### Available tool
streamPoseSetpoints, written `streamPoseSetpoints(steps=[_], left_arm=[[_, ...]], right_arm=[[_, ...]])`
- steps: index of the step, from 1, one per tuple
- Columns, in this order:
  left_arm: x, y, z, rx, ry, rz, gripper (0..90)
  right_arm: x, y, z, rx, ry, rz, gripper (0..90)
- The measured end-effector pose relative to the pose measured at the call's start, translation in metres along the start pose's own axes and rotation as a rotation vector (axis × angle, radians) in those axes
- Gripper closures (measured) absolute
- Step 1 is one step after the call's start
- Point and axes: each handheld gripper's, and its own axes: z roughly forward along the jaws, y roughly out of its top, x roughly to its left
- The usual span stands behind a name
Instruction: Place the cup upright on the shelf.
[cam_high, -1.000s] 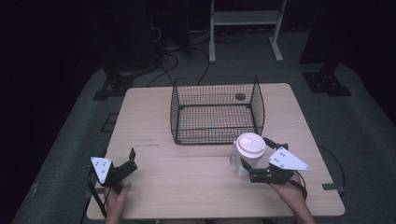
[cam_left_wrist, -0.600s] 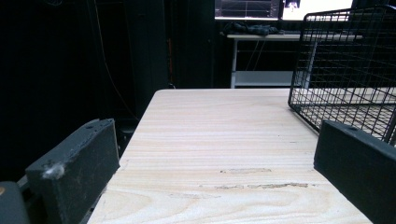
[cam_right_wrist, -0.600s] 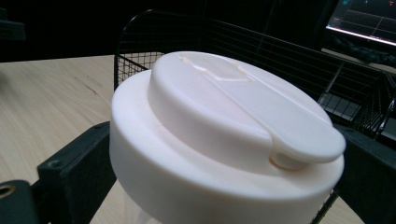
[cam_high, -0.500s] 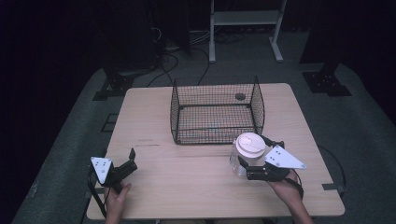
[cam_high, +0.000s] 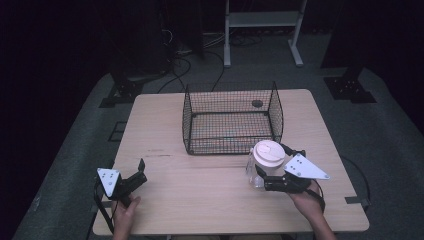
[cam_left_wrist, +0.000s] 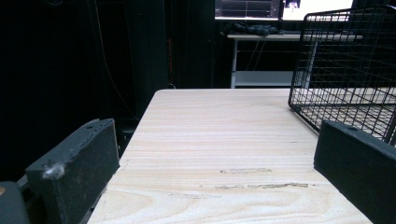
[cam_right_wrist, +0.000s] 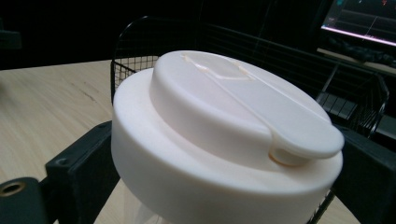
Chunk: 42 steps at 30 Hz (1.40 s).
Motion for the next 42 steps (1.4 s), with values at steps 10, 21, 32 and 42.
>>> streamPoseSetpoints(steps=[10, 21, 32, 42], left_arm=[[0.000, 0.000, 0.000, 0.001, 0.000, -0.002, 0.0], [0.000, 0.000, 0.000, 0.002, 0.000, -0.001, 0.0], [0.001, 0.000, 0.000, 0.003, 0.000, -0.002, 0.0], [0.000, 0.000, 0.000, 0.000, -0.001, -0.001, 0.0]], right_arm=[[-0.001, 0.024, 0.005, -0.018, 0.019, -0.017, 4.3], [-0.005, 0.048, 0.009, -0.025, 0.034, -0.032, 4.3], [-0.006, 0.076, 0.014, -0.045, 0.044, -0.054, 4.3], [-0.008, 0.095, 0.021, -0.050, 0.046, -0.077, 4.3]])
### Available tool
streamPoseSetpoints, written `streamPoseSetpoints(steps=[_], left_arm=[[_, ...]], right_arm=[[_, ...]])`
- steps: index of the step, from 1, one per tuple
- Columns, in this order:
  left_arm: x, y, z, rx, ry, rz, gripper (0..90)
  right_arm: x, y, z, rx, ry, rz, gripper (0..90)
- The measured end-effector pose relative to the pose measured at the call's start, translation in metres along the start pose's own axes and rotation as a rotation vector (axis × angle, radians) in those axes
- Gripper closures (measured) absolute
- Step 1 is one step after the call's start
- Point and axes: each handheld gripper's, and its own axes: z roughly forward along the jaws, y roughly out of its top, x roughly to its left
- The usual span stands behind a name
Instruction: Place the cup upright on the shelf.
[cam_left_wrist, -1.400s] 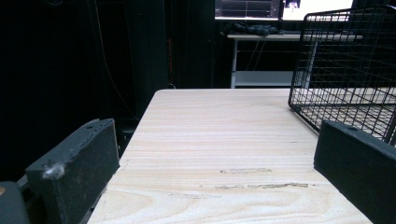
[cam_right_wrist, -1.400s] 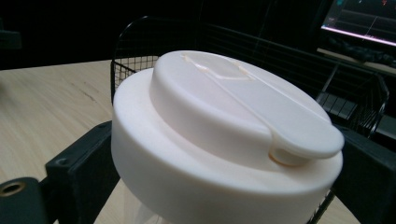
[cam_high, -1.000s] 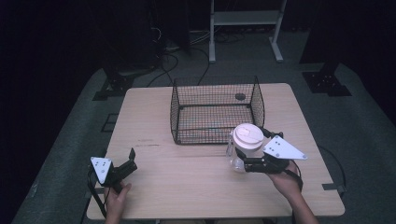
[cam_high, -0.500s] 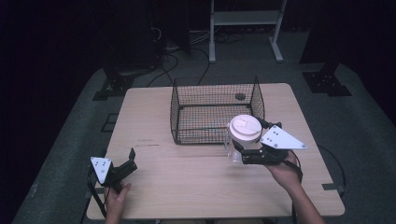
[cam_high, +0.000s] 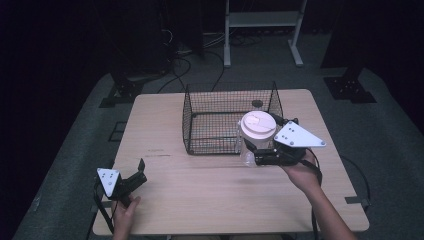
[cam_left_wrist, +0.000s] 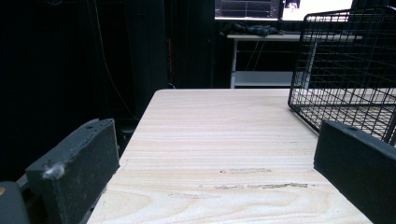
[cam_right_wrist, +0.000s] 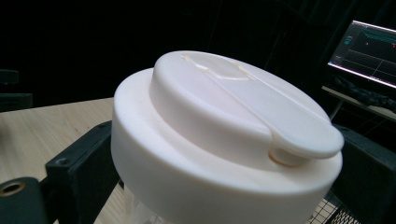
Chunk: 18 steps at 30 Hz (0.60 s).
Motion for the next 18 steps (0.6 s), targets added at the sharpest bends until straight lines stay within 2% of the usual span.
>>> streamPoseSetpoints(steps=[18], left_arm=[[0.000, 0.000, 0.000, -0.001, -0.001, -0.003, 0.0]], right_arm=[[-0.006, 0.024, 0.015, -0.009, -0.008, -0.033, 4.3]])
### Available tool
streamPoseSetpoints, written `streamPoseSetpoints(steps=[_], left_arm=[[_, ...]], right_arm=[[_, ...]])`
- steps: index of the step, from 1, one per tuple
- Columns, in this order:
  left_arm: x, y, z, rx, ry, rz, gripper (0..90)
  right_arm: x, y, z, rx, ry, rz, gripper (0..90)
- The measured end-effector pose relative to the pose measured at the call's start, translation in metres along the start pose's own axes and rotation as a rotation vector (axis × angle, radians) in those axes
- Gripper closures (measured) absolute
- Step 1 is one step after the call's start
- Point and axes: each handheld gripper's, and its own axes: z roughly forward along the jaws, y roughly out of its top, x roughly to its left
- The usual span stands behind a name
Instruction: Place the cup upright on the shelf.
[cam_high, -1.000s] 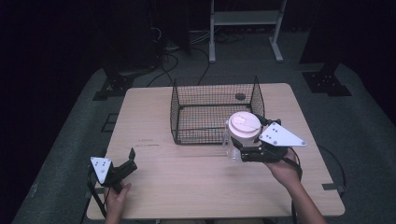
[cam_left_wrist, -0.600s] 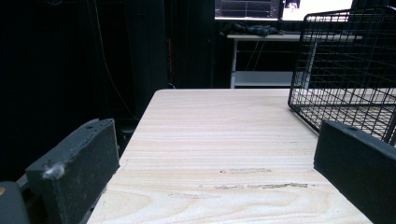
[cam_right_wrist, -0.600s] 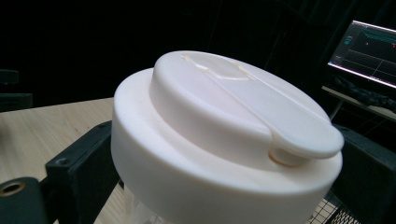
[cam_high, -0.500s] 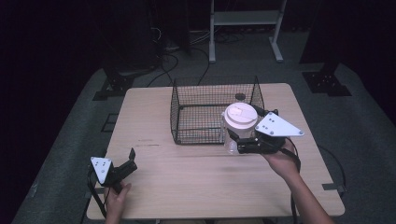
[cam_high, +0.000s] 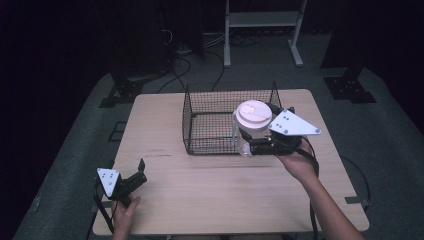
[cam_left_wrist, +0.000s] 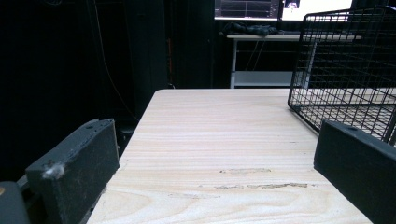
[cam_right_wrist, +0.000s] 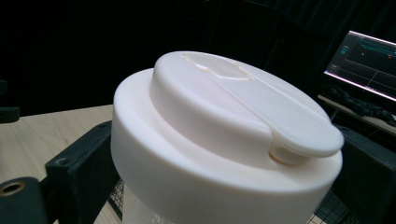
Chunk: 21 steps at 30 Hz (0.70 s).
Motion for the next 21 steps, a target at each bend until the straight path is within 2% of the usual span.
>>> streamPoseSetpoints(steps=[11, 21], left_arm=[[0.000, 0.000, 0.000, 0.000, 0.000, -0.001, 0.0], [0.001, 0.000, 0.000, 0.002, -0.001, -0.002, 0.0]], right_arm=[[-0.003, 0.015, 0.012, -0.014, -0.002, -0.012, 4.3], [-0.008, 0.025, 0.035, -0.011, -0.007, -0.015, 4.3]])
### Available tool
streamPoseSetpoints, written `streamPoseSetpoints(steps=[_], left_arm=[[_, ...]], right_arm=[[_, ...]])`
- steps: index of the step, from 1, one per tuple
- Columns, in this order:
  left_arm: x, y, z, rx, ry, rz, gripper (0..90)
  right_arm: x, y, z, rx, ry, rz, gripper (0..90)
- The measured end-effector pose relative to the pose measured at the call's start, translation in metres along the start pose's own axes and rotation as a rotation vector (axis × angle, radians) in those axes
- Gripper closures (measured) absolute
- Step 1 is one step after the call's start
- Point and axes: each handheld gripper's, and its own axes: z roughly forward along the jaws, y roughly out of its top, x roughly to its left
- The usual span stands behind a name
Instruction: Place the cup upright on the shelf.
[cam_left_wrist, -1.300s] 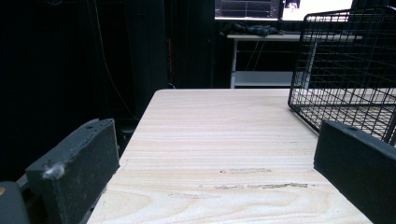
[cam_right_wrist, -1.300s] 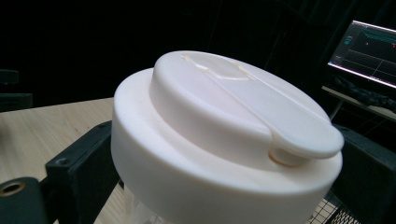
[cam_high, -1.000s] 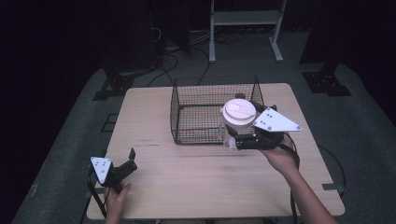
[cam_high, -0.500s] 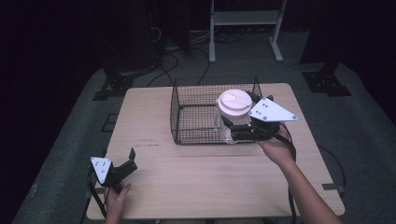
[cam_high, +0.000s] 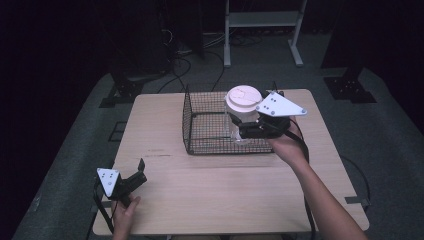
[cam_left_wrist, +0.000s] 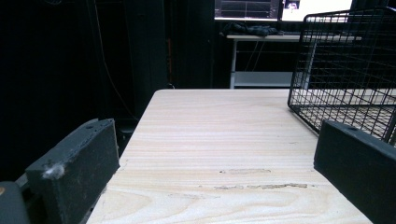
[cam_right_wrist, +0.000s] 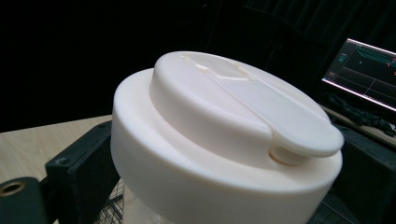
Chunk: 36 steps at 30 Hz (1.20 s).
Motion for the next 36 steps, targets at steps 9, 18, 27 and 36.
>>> streamPoseSetpoints(steps=[9, 18, 27, 36], left_arm=[[0.000, 0.000, 0.000, 0.000, -0.001, 0.000, 0.0], [0.000, 0.000, 0.000, -0.002, -0.001, -0.003, 0.0], [0.000, 0.000, 0.000, -0.002, -0.002, -0.006, 0.0], [0.001, 0.000, 0.000, -0.003, -0.003, -0.007, 0.0]], right_arm=[[-0.009, 0.004, 0.024, 0.010, -0.022, 0.004, 4.3], [-0.012, -0.002, 0.045, 0.034, -0.039, 0.003, 4.3], [-0.016, -0.013, 0.065, 0.045, -0.047, 0.019, 4.3], [-0.020, -0.026, 0.086, 0.053, -0.060, 0.039, 4.3]])
